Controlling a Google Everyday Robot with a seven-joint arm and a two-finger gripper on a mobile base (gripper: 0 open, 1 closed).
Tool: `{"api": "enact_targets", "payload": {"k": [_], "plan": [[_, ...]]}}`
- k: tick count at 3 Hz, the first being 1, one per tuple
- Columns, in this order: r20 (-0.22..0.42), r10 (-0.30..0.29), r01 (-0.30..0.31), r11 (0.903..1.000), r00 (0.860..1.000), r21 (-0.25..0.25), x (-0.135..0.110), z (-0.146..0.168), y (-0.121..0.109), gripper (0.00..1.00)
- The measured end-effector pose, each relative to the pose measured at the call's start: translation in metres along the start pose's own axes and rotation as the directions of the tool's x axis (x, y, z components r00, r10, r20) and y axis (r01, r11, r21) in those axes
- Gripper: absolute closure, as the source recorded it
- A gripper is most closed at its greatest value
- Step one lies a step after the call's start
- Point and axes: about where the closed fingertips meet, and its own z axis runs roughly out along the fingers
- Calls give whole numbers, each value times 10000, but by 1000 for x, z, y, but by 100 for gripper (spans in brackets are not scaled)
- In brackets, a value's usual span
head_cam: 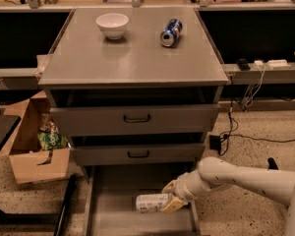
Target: Place blue plastic bottle into bottom drawer
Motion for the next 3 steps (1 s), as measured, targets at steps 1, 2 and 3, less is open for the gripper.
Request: {"api": "enact_targets", "payload": {"k": [1,2,3], "plan": [[142,-144,142,9998,9998,168,20,29,-22,100],[509,72,-69,10000,9987,-49,46,77,-43,100],[805,526,-492,9978,9954,-439,67,122,-61,82]]}}
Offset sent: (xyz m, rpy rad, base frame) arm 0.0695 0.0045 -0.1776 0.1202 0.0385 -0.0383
